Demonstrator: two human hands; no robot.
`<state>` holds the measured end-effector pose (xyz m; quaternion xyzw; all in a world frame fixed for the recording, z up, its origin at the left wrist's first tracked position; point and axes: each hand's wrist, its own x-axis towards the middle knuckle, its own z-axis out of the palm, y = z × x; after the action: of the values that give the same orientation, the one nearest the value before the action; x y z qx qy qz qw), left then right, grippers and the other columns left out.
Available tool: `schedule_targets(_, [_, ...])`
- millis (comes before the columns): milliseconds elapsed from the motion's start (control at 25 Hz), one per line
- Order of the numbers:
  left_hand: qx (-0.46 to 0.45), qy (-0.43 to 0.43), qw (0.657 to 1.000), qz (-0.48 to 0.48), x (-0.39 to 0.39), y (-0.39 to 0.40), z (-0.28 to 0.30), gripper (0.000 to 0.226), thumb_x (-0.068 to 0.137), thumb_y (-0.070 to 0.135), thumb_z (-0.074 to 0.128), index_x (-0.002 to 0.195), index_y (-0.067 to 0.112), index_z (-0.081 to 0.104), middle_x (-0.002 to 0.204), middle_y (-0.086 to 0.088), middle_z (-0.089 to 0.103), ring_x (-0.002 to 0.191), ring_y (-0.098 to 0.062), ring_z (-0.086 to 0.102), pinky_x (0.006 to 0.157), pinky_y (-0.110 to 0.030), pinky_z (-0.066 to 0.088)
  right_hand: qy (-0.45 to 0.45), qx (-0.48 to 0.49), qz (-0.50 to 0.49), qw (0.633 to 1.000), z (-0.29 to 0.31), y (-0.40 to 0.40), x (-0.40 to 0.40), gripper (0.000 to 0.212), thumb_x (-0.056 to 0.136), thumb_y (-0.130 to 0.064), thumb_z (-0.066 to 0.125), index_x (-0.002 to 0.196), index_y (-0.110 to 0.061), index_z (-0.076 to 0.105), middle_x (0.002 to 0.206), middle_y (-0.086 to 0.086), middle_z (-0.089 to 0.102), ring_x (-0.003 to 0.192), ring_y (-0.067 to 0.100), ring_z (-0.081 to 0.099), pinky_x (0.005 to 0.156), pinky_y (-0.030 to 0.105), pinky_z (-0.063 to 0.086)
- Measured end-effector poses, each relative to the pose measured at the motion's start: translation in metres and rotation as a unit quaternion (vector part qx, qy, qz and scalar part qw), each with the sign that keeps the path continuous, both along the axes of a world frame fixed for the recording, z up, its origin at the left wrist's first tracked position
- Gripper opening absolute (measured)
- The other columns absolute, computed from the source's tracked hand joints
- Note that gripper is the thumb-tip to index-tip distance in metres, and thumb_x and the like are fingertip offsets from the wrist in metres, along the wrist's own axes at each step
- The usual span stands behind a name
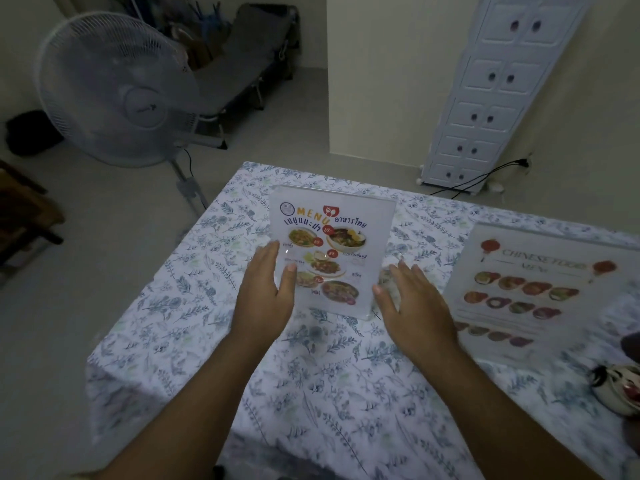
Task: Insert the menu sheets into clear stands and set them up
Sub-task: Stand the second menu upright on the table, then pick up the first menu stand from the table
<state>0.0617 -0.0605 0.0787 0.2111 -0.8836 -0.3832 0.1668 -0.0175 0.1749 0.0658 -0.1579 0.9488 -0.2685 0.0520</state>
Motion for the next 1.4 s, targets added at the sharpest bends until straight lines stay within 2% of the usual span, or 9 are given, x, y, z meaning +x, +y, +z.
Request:
schedule_targets(80, [-0.046,-0.039,0.998,-0.035,0.012,0.020,-0.006,0.065,0.104,0.048,0.040,0.159,0.017,0.028,0.166,0.000,0.029,0.155,-0.016,0.014,0.124,-0.036,0.011,-0.006,0.049,0.016,0.999,-0.003,0.019,0.017,0.068,0.099,-0.059,0.031,0.157,-0.024,0.027,0.166,-0.006,0.020,0.153,0.012,0.008,0.123,0.039,0.007])
schedule_targets(320, [-0.153,-0.066,0.972,-0.164,0.028,0.080,-0.026,0.070,0.103,0.052,0.033,0.161,0.014,0.022,0.170,-0.004,0.018,0.156,-0.017,0.007,0.123,-0.031,-0.002,-0.012,0.114,-0.030,0.993,-0.006,0.076,0.057,0.074,0.098,-0.064,0.026,0.160,-0.024,0.016,0.168,-0.006,0.008,0.153,0.010,0.000,0.122,0.035,0.000])
schedule_targets(560, [-0.174,-0.052,0.943,-0.280,0.008,0.132,-0.026,0.072,0.104,0.055,0.029,0.161,0.014,0.019,0.170,-0.005,0.018,0.157,-0.021,0.008,0.123,-0.034,0.002,-0.007,0.164,-0.132,0.978,0.002,0.122,0.081,0.074,0.098,-0.062,0.029,0.159,-0.021,0.019,0.168,-0.001,0.013,0.154,0.016,0.006,0.124,0.039,0.004])
schedule_targets(720, [-0.127,-0.051,0.934,-0.330,-0.015,0.163,-0.019,0.068,0.105,0.046,0.038,0.161,0.012,0.019,0.169,-0.006,0.020,0.156,-0.022,0.013,0.121,-0.031,0.008,-0.019,0.103,-0.202,0.974,0.010,0.163,0.071,0.071,0.099,-0.055,0.041,0.157,-0.015,0.029,0.165,0.005,0.025,0.152,0.022,0.017,0.123,0.041,0.017])
schedule_targets(880, [-0.045,-0.047,0.940,-0.335,-0.055,0.187,-0.010,0.061,0.100,0.037,0.056,0.152,0.013,0.036,0.152,-0.011,0.048,0.139,-0.026,0.042,0.103,-0.028,0.032,0.010,-0.037,-0.276,0.960,0.019,0.200,0.027,0.043,0.095,-0.038,0.060,0.130,-0.013,0.058,0.129,0.012,0.062,0.120,0.032,0.057,0.096,0.042,0.049])
schedule_targets(1040, [0.050,-0.058,0.955,-0.288,-0.100,0.203,-0.012,0.032,0.100,0.032,0.059,0.129,0.020,0.056,0.117,0.002,0.067,0.106,-0.011,0.061,0.077,-0.023,0.046,-0.030,-0.099,-0.327,0.939,0.015,0.224,-0.021,0.040,0.096,-0.030,0.062,0.130,-0.009,0.058,0.123,0.014,0.065,0.113,0.032,0.062,0.079,0.028,0.043])
schedule_targets(1120, [0.047,-0.063,0.965,-0.251,-0.114,0.204,-0.018,0.013,0.102,0.032,0.055,0.112,0.026,0.060,0.098,0.011,0.067,0.091,-0.009,0.068,0.062,-0.019,0.046,-0.042,-0.122,-0.302,0.945,0.004,0.234,-0.042,0.019,0.098,-0.030,0.058,0.111,-0.017,0.063,0.099,0.001,0.070,0.097,0.025,0.068,0.064,0.022,0.044])
schedule_targets(1240, [0.054,-0.042,0.971,-0.231,-0.141,0.209,-0.016,0.008,0.100,0.032,0.058,0.097,0.039,0.060,0.087,0.025,0.066,0.082,0.007,0.066,0.058,-0.009,0.045,-0.017,-0.173,-0.292,0.941,-0.002,0.250,-0.078,0.025,0.098,-0.033,0.057,0.078,-0.019,0.055,0.075,-0.005,0.068,0.072,0.012,0.067,0.053,0.022,0.046])
schedule_targets(1400, [0.059,0.003,0.974,-0.220,-0.210,0.238,0.008,0.007,0.099,0.034,0.060,0.102,0.037,0.066,0.090,0.026,0.068,0.083,0.008,0.066,0.068,-0.017,0.055,0.021,-0.224,-0.278,0.934,0.020,0.281,-0.154,0.028,0.098,-0.031,0.060,0.074,-0.017,0.055,0.071,-0.003,0.066,0.059,0.002,0.058,0.047,0.010,0.043])
